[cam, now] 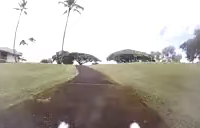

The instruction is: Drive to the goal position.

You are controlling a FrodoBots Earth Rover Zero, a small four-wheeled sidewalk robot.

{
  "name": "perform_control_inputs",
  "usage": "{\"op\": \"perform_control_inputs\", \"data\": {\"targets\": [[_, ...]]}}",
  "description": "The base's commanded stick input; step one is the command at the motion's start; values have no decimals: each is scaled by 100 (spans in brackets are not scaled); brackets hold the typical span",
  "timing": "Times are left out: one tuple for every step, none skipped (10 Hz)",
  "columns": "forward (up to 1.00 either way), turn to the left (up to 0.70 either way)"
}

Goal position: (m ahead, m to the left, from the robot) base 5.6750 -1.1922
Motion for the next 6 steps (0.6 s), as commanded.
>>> {"op": "perform_control_inputs", "data": {"targets": [[85, 0], [85, 0], [85, 0], [85, 0], [85, 0], [85, 0]]}}
